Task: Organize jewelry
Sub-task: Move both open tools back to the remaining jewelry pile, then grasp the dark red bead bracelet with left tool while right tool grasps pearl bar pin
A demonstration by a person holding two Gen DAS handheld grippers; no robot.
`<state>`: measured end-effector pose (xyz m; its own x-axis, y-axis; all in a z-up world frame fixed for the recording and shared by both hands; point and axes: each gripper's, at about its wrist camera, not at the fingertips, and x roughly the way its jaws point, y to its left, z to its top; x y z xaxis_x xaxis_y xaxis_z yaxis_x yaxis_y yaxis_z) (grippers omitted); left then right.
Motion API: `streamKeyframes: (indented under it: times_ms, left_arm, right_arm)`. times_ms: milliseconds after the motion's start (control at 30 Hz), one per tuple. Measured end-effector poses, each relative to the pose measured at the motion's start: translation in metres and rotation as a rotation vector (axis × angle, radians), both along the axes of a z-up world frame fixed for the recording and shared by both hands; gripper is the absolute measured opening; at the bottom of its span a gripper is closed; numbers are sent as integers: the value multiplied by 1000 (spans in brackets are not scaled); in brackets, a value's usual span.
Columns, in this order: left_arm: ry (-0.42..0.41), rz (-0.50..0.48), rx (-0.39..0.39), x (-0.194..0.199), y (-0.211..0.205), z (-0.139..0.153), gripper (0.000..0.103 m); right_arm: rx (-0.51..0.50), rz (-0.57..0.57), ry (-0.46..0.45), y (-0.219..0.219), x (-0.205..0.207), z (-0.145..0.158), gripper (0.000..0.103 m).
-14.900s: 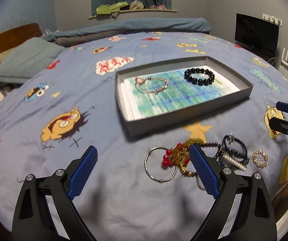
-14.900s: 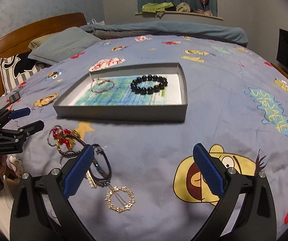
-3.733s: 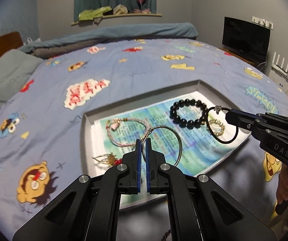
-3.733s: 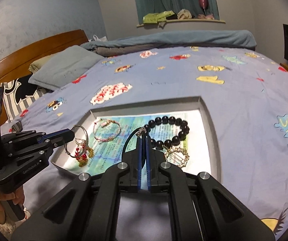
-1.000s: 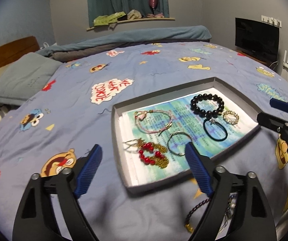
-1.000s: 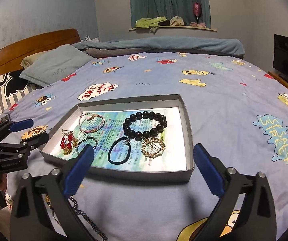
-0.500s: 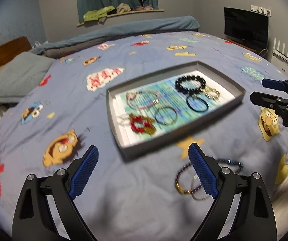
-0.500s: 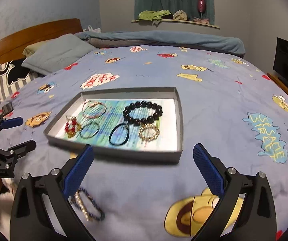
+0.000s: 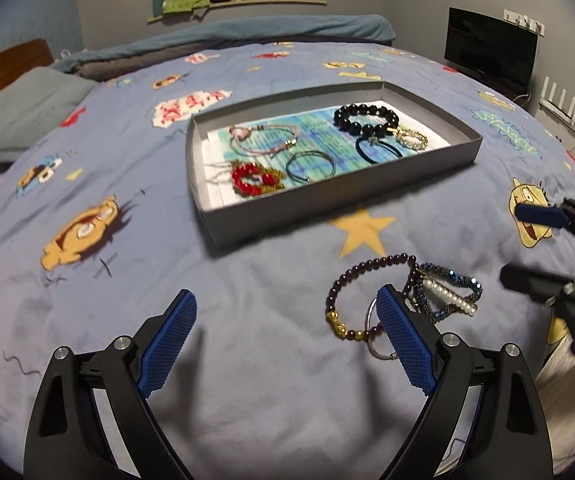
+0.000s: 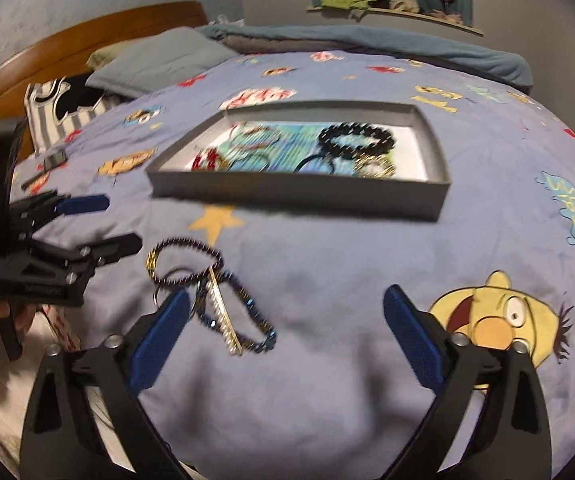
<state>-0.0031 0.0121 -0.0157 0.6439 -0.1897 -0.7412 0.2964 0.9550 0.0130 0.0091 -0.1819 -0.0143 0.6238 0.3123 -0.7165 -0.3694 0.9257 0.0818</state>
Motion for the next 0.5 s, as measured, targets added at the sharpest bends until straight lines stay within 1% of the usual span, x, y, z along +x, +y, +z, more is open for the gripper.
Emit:
streamKeyframes:
  times_ms: [33, 167, 200, 267, 300, 367, 433, 500]
  left_arm:
    - [0, -4, 0, 0, -1, -1, 91]
    - [6, -19, 6, 0, -5, -6, 91]
    - [11, -22, 9, 1, -6, -8, 89]
    - [19, -28, 4, 3, -8, -10, 88]
    - [24, -30, -3, 4, -9, -11, 87]
    - [31, -35, -13, 6, -9, -13, 80]
    - [46, -44, -13, 8, -10, -15, 66]
    - [55, -48, -13, 10, -11, -18, 61]
  right_arm:
    - [2, 10, 8, 3, -1, -4, 87]
    - [5, 45, 20, 9, -5, -12, 76]
    - [3, 51, 20, 11, -4, -13, 73]
    - [1, 63, 22, 14, -4, -15, 63]
    - [2, 71, 20, 16, -5, -16, 61]
    - [-3, 86, 18, 21, -4, -17, 54]
    - [-1, 96, 22, 24, -4, -19, 48]
    - [8, 110, 36, 26, -3, -22, 41]
